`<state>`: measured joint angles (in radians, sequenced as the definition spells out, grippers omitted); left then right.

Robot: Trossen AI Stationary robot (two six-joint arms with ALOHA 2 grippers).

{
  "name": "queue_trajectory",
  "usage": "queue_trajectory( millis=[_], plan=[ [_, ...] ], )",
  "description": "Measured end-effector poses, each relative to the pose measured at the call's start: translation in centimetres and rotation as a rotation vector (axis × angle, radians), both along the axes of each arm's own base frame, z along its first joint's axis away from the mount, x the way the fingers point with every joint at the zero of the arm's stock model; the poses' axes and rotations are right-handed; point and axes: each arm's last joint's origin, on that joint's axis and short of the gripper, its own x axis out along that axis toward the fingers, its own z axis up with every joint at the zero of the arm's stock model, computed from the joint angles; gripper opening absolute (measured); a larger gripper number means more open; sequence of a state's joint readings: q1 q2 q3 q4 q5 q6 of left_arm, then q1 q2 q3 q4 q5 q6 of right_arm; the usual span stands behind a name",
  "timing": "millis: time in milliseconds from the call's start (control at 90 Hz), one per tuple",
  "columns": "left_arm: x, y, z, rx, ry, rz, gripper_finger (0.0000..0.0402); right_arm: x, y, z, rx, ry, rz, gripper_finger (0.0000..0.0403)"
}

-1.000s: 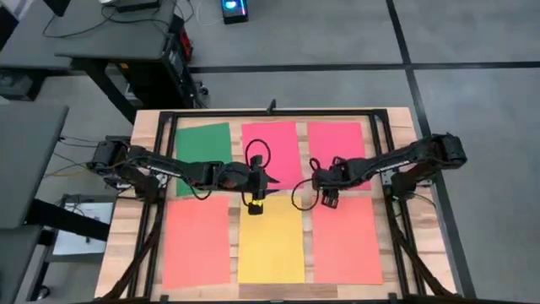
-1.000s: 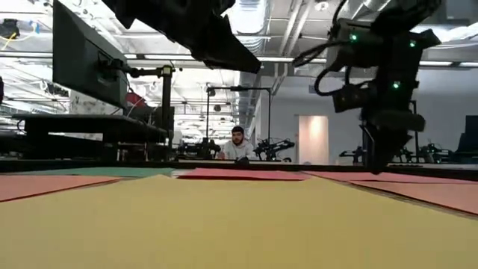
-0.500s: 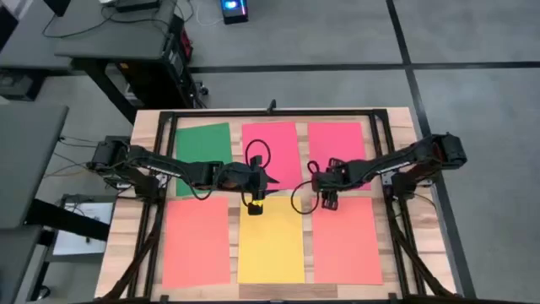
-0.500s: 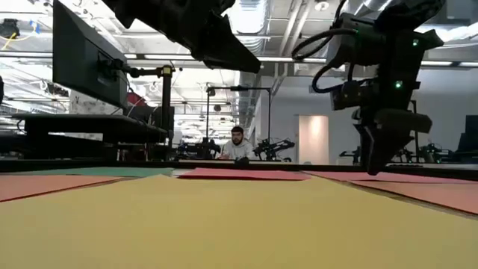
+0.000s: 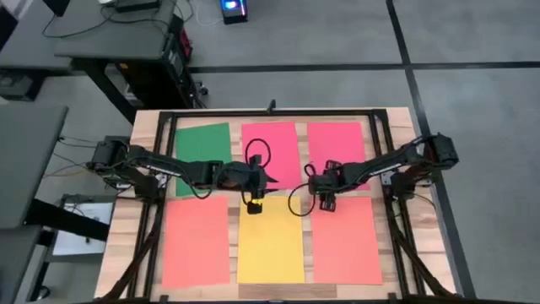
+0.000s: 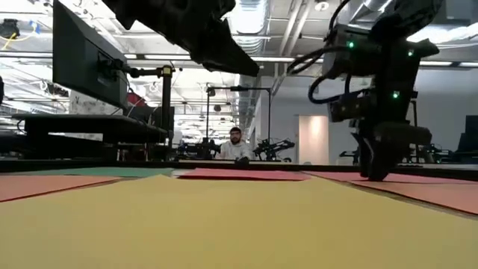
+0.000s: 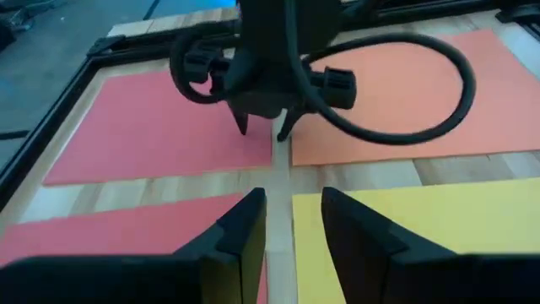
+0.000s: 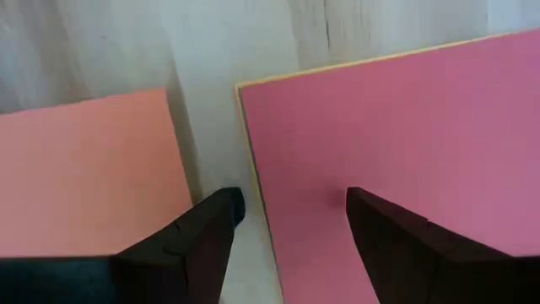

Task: Organize paper
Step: Stack the pink paper on top of the pink paper

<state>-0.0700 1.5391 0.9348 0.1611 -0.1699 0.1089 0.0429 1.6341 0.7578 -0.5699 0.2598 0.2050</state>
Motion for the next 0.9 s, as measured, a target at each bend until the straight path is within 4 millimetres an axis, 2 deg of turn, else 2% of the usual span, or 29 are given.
queue_trajectory(
  millis=[133,356,644,900],
  plan=[
    [-0.1,0.1,-0.2,0.0,0.019,0.004,0.0102,0.2,0.0,0.0,-0.002,0.01,-0.001,0.0219],
    [-0.1,0.2,-0.3,0.002,0.019,0.009,0.0102,0.2,-0.8,1.7,0.011,-0.035,-0.012,0.0203],
    [-0.1,0.2,-0.2,-0.001,0.018,0.01,0.0102,0.1,-2.4,2.1,0.067,-0.049,-0.055,0.0113],
    [-0.1,0.2,-0.2,-0.001,0.018,0.009,0.0102,0.0,-2.9,2.1,0.068,-0.052,-0.076,0.0047]
  ],
)
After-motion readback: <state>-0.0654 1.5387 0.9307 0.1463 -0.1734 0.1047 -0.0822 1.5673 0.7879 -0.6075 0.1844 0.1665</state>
